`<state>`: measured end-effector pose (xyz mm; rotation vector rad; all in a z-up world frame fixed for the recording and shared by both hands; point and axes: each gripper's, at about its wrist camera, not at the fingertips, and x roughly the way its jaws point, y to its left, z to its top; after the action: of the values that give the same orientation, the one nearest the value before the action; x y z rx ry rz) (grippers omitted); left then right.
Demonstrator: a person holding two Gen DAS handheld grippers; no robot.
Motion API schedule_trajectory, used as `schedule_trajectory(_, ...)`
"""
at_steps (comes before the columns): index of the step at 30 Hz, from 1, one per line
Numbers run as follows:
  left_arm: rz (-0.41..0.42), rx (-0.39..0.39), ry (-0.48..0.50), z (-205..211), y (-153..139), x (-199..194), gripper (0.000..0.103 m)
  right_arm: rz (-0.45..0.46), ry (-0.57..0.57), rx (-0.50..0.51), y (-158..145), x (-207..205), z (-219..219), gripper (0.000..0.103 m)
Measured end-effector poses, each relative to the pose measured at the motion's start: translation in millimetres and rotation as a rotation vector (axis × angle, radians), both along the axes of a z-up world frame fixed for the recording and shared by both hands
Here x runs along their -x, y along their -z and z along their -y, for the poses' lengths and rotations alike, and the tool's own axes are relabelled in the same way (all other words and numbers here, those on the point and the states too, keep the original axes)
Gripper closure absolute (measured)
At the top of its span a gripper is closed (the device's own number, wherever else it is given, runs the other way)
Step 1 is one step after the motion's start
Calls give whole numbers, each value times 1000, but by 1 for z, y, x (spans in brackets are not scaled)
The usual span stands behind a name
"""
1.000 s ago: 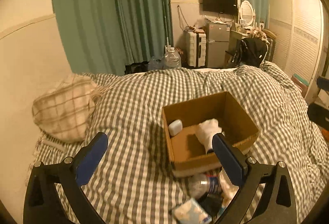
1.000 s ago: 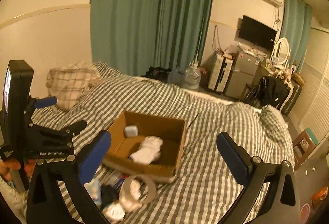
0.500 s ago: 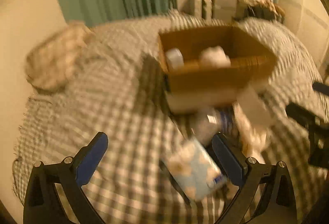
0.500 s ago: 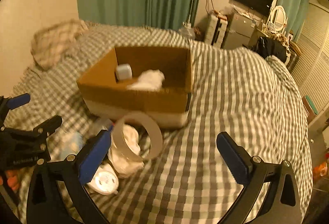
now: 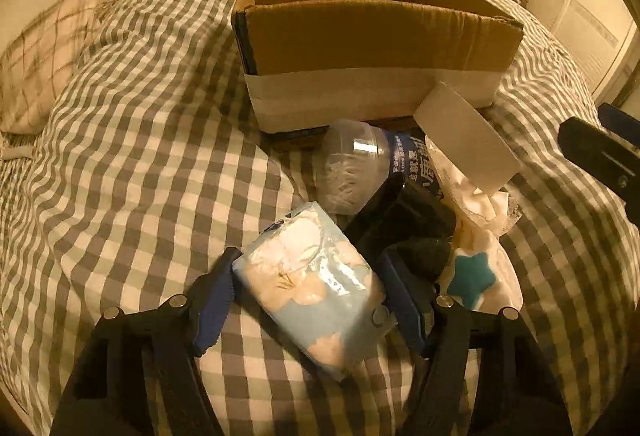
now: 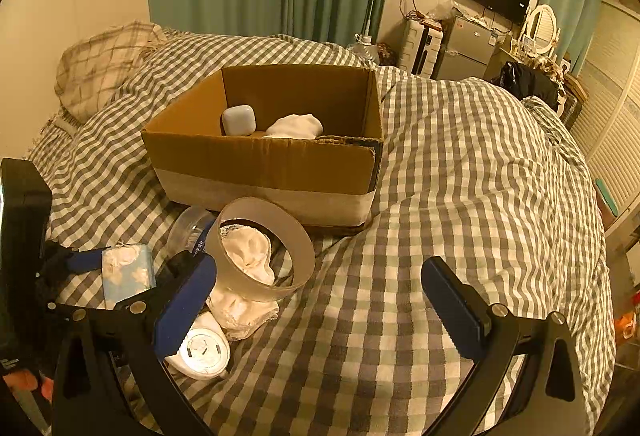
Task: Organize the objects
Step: 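Grasp the blue tissue pack with the left gripper while the right grasps the tape roll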
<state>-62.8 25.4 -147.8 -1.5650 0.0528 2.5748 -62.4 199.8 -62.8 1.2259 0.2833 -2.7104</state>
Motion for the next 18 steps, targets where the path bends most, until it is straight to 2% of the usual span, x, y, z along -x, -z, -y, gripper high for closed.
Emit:
schedule_trajectory(3,-40,7,-10,3,-13,-5,33,2,-23,-13,1,-1,7,4)
schedule_trajectory(6,-125,56,-41,11,-36,-9,33,10,-57,-42,3,1,20,5)
schedule_trajectory(9,-167,91,-72,23,-49,-3,33,18,-102,-81,9,7,38,10)
schedule_trajectory(11,-177,105,-89,33,-53,5,33,35,-122,-137,19,12,53,16)
schedule_trajectory(16,-157,78,-102,41,-48,15,33,71,-149,-207,38,17,72,26)
schedule_trajectory(18,-149,75,-96,41,-45,17,33,83,-144,-223,43,21,72,41)
